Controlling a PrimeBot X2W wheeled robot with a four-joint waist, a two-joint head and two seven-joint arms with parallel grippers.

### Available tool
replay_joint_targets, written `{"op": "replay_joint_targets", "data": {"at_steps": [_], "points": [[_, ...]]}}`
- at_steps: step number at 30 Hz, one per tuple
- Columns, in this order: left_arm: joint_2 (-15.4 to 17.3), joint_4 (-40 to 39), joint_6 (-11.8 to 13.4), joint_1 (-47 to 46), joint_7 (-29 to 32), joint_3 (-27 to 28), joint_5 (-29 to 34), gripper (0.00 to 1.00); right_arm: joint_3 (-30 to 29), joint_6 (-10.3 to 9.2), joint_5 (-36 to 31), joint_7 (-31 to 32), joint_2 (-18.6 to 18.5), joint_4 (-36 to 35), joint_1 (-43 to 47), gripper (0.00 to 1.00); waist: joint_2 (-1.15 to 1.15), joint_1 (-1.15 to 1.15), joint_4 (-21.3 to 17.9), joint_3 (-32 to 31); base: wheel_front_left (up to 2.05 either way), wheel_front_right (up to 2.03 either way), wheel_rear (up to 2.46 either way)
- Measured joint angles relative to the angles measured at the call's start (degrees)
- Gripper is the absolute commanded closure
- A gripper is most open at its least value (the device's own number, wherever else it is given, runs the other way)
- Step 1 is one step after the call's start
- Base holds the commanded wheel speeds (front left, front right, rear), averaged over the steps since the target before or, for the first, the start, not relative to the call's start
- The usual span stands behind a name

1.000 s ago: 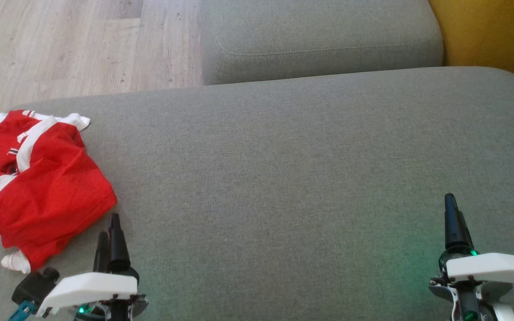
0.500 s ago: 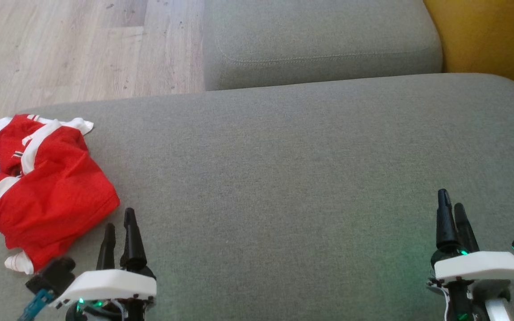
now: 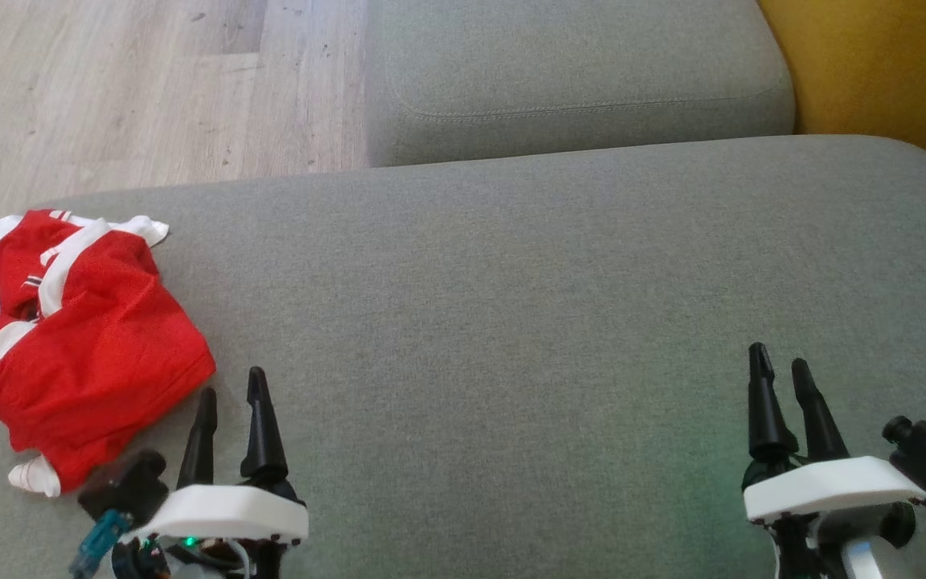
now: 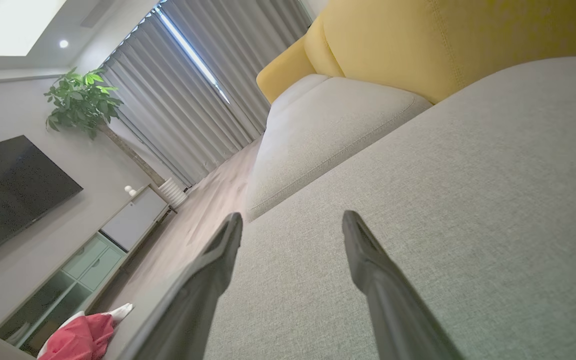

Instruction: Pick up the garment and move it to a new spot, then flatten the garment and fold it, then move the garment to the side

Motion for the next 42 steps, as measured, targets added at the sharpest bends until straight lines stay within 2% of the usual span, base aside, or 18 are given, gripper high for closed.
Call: {"op": "replay_joint_targets", "data": {"at_steps": [6, 23, 42], "points": [[0.7, -0.5, 1.6, 0.0, -1.0, -1.6, 4.2, 0.0, 1.4, 0.01, -5.1, -1.0, 0.0, -0.1, 0.0, 0.0, 0.0, 0.0, -0.3, -0.2, 0.0, 0.0, 0.0], [1.1, -0.7, 4.0, 0.0, -4.0, -4.2, 15.2, 0.0, 2.7, 0.11, -19.0, -3.9, -0.1, -1.2, 1.6, 0.0, 0.0, -0.01, 0.4, -1.0, 0.0, 0.0, 0.0], [1.0, 0.0, 3.9, 0.1, -7.1, -3.5, 28.3, 0.0, 1.7, 0.46, -30.5, -7.0, -0.1, -1.9, 2.0, 0.0, 0.0, -0.01, -0.8, -1.6, 0.0, 0.0, 0.0]]}}
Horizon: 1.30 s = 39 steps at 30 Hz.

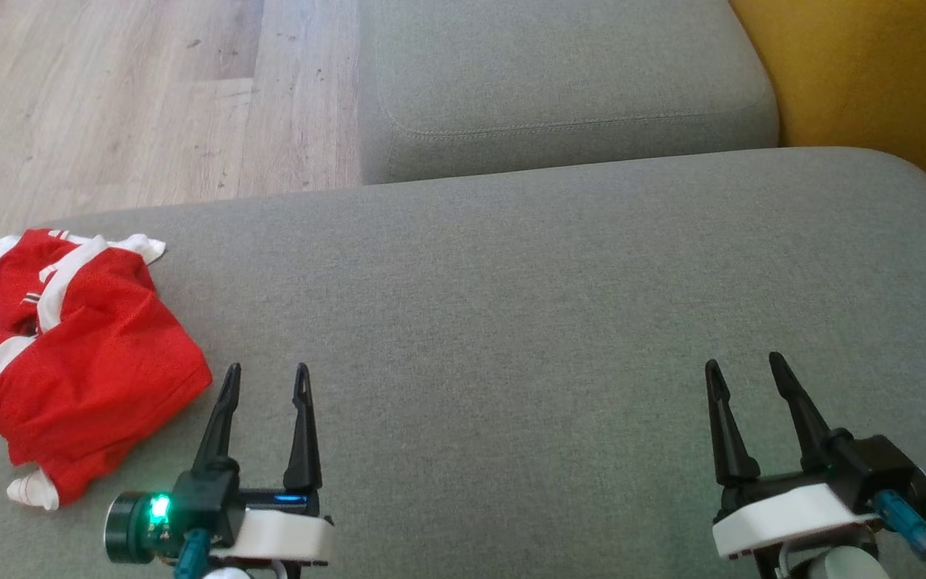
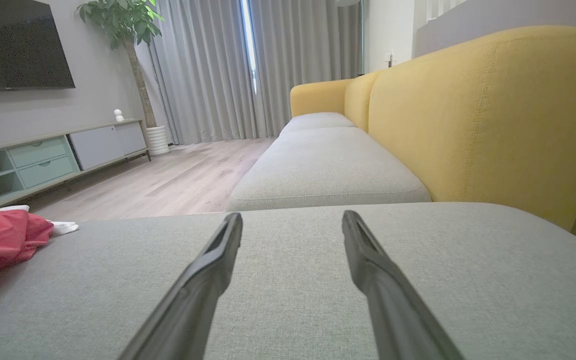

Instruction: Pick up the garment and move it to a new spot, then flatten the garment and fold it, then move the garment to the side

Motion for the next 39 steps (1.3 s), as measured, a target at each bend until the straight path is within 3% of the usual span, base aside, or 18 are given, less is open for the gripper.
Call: {"op": "replay_joint_targets", "data": {"at_steps": [10, 25, 32, 39], "points": [[-0.2, -0.3, -0.5, 0.1, -1.7, 0.2, 7.1, 0.0, 0.0, 0.0, -4.8, -1.6, -0.1, -0.4, 0.7, 0.0, 0.0, 0.0, 0.2, -0.2, 0.0, 0.0, 0.0], [-0.8, 0.4, -1.8, 0.2, -1.7, 1.3, 8.0, 0.0, -0.1, 0.0, -4.7, -1.6, -0.1, 0.3, 1.0, 0.0, 0.0, 0.0, 0.8, -0.6, 0.0, 0.0, 0.0], [-1.2, 0.3, -2.6, 0.2, -1.7, 1.5, 7.9, 0.0, 0.1, 0.0, -4.7, -1.6, -0.1, 0.8, 2.3, 0.0, 0.0, 0.0, 4.2, -0.4, 0.0, 0.0, 0.0], [-1.2, 0.4, -3.4, 0.2, -1.7, 2.4, 8.2, 0.0, 0.4, 0.01, -4.6, -1.6, -0.1, 0.7, 2.3, 0.0, 0.0, 0.0, 10.6, 0.5, 0.0, 0.0, 0.0]]}}
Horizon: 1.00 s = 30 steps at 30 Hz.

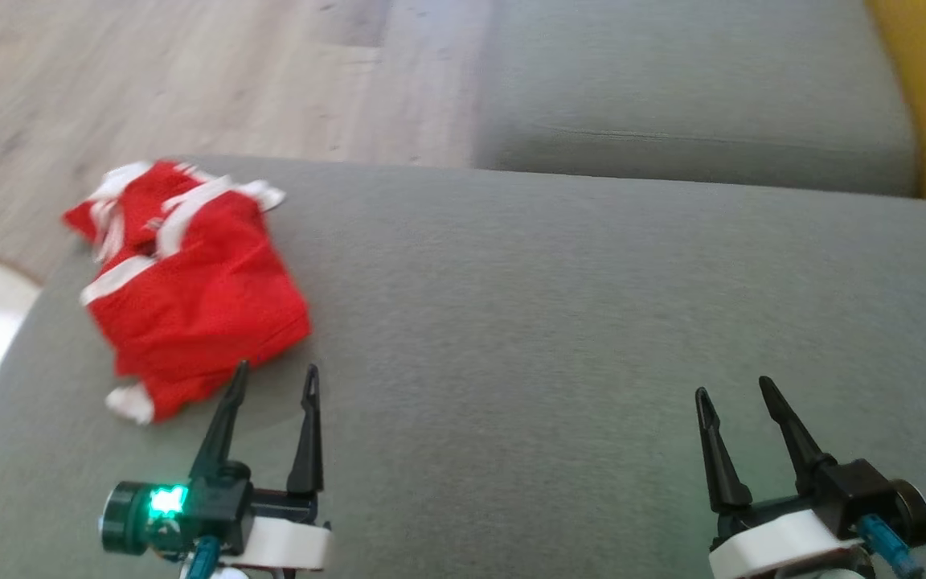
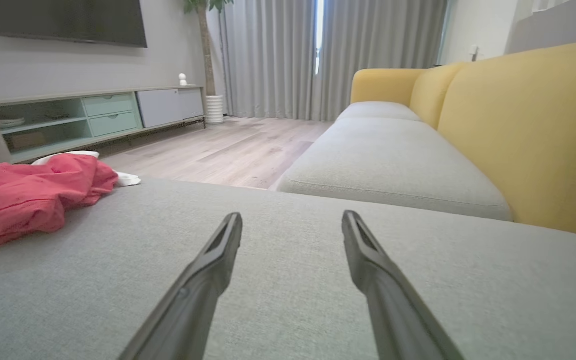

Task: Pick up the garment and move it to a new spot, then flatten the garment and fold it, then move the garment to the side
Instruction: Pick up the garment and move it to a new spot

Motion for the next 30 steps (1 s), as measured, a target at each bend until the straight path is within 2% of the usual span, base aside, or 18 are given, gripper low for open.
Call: {"op": "replay_joint_targets", "data": {"at_steps": [5, 6, 12, 16, 21, 24, 27, 30], "points": [[0.7, -0.1, 1.2, 0.0, 0.0, 1.2, 1.1, 0.0, 0.0, 0.0, 0.6, 0.0, 0.0, 0.0, 0.0, 0.0, 0.0, 0.0, 5.3, 0.7, 0.0, 0.0, 0.0], [0.9, -0.1, 1.6, 0.0, 0.0, 1.4, 1.2, 0.0, -0.1, 0.0, 0.8, 0.0, 0.0, 0.0, 0.0, 0.0, 0.0, 0.0, 7.4, 1.0, 0.0, 0.0, 0.0], [1.0, -0.4, 2.5, 0.1, -0.1, 2.9, 1.2, 0.0, -0.1, 0.0, 0.2, 0.0, 0.0, 0.0, -0.1, 0.0, 0.0, 0.0, 13.2, 1.9, 0.0, 0.0, 0.0], [1.1, -0.7, 3.1, 0.2, -0.1, 3.8, 1.0, 0.0, -0.2, 0.0, -0.7, 0.0, 0.0, 0.0, -0.1, 0.0, 0.0, 0.0, 15.4, 2.6, 0.0, 0.0, 0.0], [1.9, -1.5, 3.4, -0.8, -0.1, 4.6, 1.1, 0.0, -0.3, 0.0, -2.3, 0.0, 0.0, -0.2, -0.3, 0.0, 0.0, 0.0, 15.9, 4.7, 0.0, 0.0, 0.0], [3.1, -0.9, 2.0, -4.2, -0.1, 5.8, 0.1, 0.0, -0.3, 0.0, -4.8, 0.0, -0.2, -0.7, -1.0, 0.0, 0.0, 0.0, 15.6, 7.1, 0.0, 0.0, 0.0], [3.3, 2.8, -0.5, -11.1, -0.2, 8.0, -2.8, 0.0, -0.3, 0.0, -5.8, 0.0, -1.9, -0.9, -2.7, 0.0, 0.0, 0.01, 15.1, 10.2, 0.0, 0.0, 0.0], [3.2, 7.3, -4.5, -19.0, -0.2, 10.3, -6.7, 0.0, -0.5, 0.0, -6.2, 0.0, -4.2, -1.3, -5.2, 0.0, 0.0, 0.02, 14.5, 13.6, 0.0, 0.0, 0.0]]}}
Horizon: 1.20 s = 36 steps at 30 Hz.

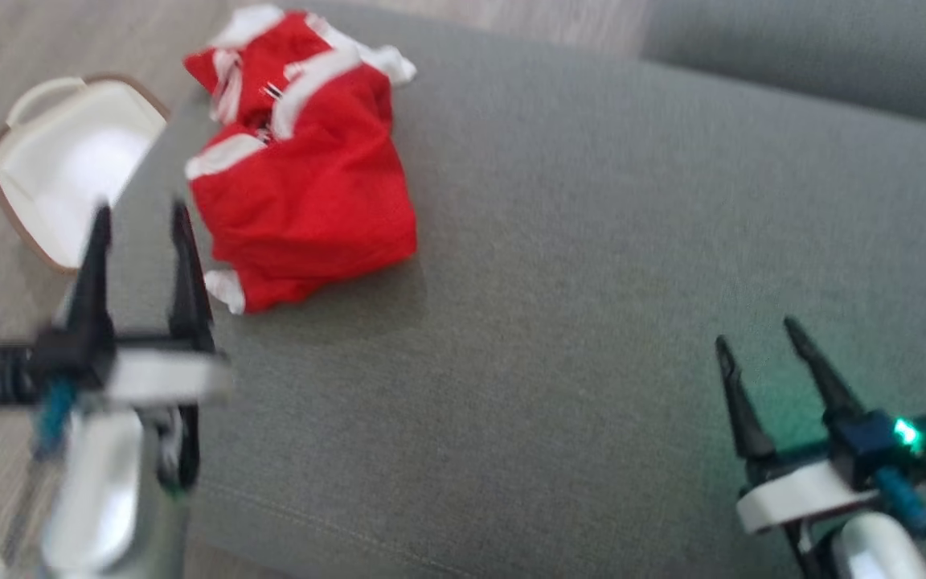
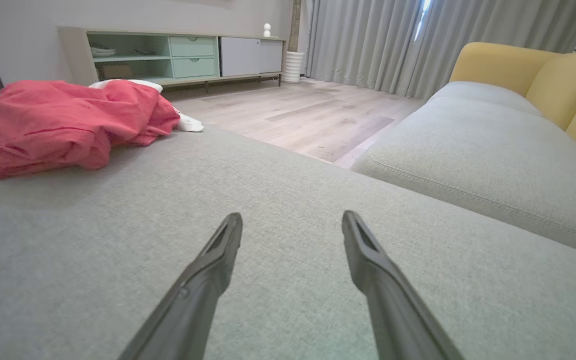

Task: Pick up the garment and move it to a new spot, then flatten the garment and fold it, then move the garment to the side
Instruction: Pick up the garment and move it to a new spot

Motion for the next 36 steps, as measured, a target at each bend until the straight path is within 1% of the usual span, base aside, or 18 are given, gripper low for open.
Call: {"op": "replay_joint_targets", "data": {"at_steps": [2, 3, 4, 6, 8, 12, 15, 19, 21, 22, 23, 26, 29, 33, 36], "points": [[-0.1, 4.4, -2.4, -5.2, 0.0, 1.0, -2.5, 0.0, 0.1, 0.0, 0.0, 0.0, -1.1, -0.3, -1.3, 0.0, 0.0, 0.0, -0.4, 2.1, 0.0, 0.0, 0.0], [-0.1, 4.4, -2.4, -5.2, 0.0, 1.0, -2.5, 0.0, 0.1, 0.0, 0.0, 0.0, -1.1, -0.3, -1.3, 0.0, 0.0, 0.0, -0.4, 2.1, 0.0, 0.0, 0.0], [-0.2, 6.8, -3.3, -7.7, 0.0, 1.4, -3.3, 0.0, 0.1, 0.0, -0.2, 0.0, -1.6, -0.5, -1.9, 0.0, 0.0, 0.01, -0.7, 3.2, 0.0, 0.0, 0.0], [-0.2, 13.1, -4.3, -12.7, 0.1, 1.9, -5.3, 0.0, 0.4, 0.0, -0.6, 0.0, -2.3, -0.8, -2.7, 0.0, 0.0, 0.0, -1.1, 5.1, 0.0, 0.0, 0.0], [-0.1, 19.7, -5.1, -17.4, 2.9, 2.0, -7.4, 0.0, 0.8, 0.0, -0.6, 0.0, -2.9, -0.9, -3.5, 0.0, 0.0, 0.01, -1.5, 6.8, 0.0, 0.0, 0.0], [0.4, 30.8, -5.9, -25.7, 9.7, 0.9, -10.1, 0.0, 2.2, 0.0, -1.1, 0.0, -4.0, -1.2, -5.8, 0.0, 0.0, 0.0, -2.4, 9.8, 0.0, 0.0, 0.0], [0.4, 37.2, -6.3, -29.9, 15.2, -0.8, -12.5, 0.0, 3.2, 0.0, -1.1, 0.0, -4.6, -1.3, -7.4, 0.0, 0.0, 0.0, -3.0, 11.7, 0.0, 0.0, 0.0], [0.0, 41.4, -6.6, -31.6, 19.2, -5.0, -16.2, 0.0, 3.9, 0.0, -1.1, 0.0, -5.1, -1.4, -8.4, 0.0, 0.0, -0.01, -3.8, 13.6, 0.0, 0.0, 0.0], [0.1, 42.5, -6.7, -31.6, 19.0, -6.7, -17.4, 0.0, 3.9, 0.0, -1.1, 0.0, -5.2, -1.4, -8.6, 0.0, 0.0, -0.01, -4.2, 14.3, 0.0, 0.0, 0.0], [0.3, 42.8, -6.7, -31.6, 18.5, -7.6, -17.9, 0.64, 3.9, 0.0, -1.1, 0.0, -5.2, -1.5, -8.8, 0.0, 0.0, -0.01, -4.4, 14.6, 0.0, 0.0, 0.0], [0.4, 43.1, -6.7, -31.6, 17.7, -8.3, -18.3, 1.0, 3.9, 0.0, -1.1, 0.0, -5.2, -1.6, -8.9, 0.0, 0.0, -0.01, -4.6, 14.8, 0.0, 0.0, 0.0], [0.9, 43.2, -6.7, -31.6, 15.5, -11.6, -19.7, 1.0, 3.8, 0.0, -1.1, 0.0, -5.2, -1.7, -9.3, 0.0, 0.0, -0.01, -4.9, 15.0, 0.0, 0.0, 0.0], [1.8, 43.3, -6.7, -31.5, 11.6, -14.5, -20.4, 1.0, 3.7, 0.0, -1.1, 0.0, -5.2, -1.4, -9.3, 0.0, 0.0, -0.01, -5.0, 14.3, 0.0, 0.0, 0.0], [3.5, 42.9, -6.7, -31.6, 7.6, -18.6, -20.5, 1.0, 3.7, 0.0, -1.1, 0.0, -4.8, -0.6, -9.3, 0.0, 0.0, -0.02, -4.8, 12.6, 0.0, 0.0, 0.0], [4.7, 41.3, -6.7, -32.2, 5.6, -21.8, -20.6, 1.0, 3.9, 0.0, -0.9, 0.0, -3.8, -0.2, -9.2, 0.0, 0.0, -0.02, -4.8, 10.8, 0.0, 0.0, 0.0]]}}
